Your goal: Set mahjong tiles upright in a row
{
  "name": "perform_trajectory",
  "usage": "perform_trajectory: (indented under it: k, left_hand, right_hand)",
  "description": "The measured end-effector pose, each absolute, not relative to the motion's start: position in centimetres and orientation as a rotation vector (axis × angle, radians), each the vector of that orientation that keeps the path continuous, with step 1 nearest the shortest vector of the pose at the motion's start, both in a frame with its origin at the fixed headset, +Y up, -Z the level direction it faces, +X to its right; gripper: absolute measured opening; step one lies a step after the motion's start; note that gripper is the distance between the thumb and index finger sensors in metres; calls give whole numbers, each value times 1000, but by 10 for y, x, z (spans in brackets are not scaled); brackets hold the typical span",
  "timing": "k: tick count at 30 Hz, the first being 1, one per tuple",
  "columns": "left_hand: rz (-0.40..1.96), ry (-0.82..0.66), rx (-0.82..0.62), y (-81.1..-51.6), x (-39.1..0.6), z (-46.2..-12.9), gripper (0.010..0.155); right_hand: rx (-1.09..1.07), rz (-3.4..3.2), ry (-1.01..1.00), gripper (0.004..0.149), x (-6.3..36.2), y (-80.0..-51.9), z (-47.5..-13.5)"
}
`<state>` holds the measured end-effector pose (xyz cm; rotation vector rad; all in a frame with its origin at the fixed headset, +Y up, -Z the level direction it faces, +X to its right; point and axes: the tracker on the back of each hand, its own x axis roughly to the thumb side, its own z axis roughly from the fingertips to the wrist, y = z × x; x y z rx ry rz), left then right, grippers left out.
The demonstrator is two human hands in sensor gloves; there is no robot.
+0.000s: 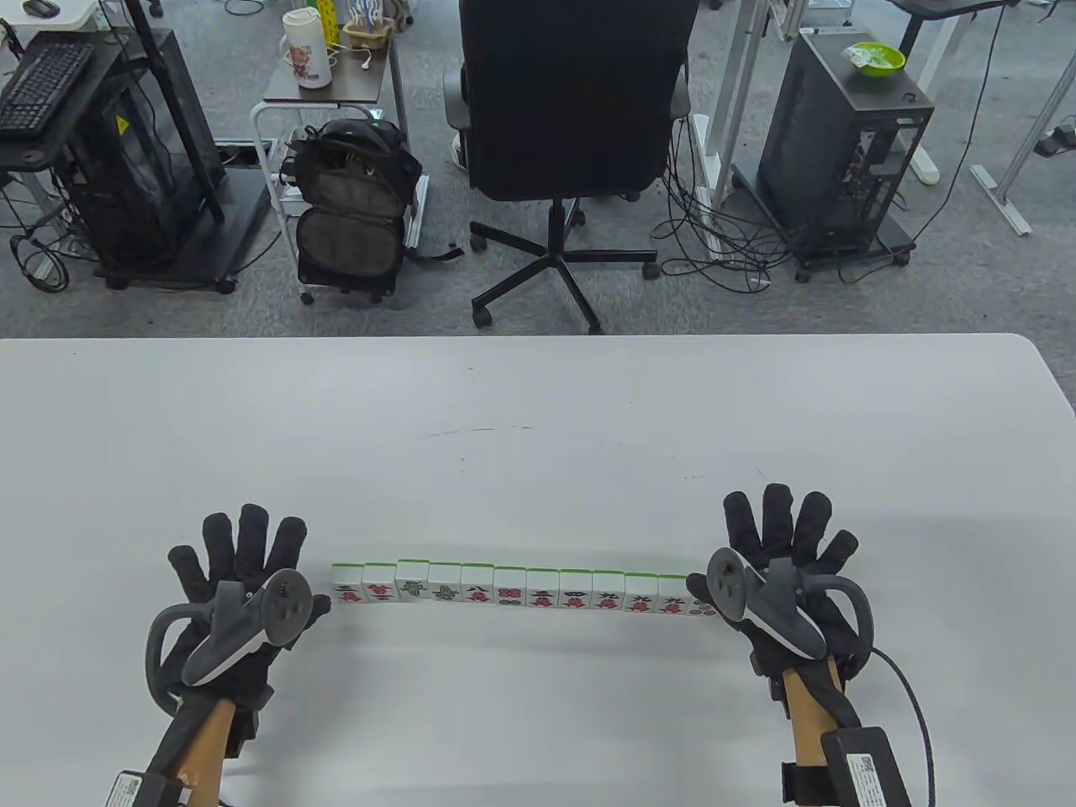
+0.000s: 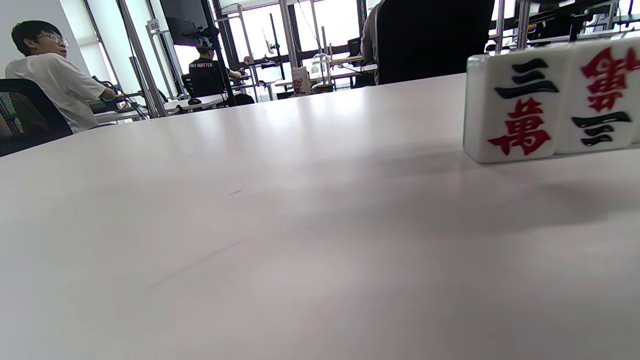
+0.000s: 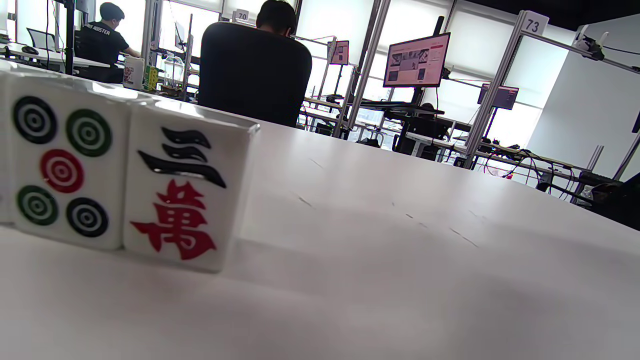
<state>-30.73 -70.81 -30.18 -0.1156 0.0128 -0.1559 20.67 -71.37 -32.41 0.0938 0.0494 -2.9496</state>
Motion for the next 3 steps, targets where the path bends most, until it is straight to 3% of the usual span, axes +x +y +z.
perform_trajectory:
  k: [3]
  left_hand:
    - [-156, 13, -111, -707, -307, -301, 93]
  right_hand:
    - [91, -2956, 60, 100, 206, -713, -323]
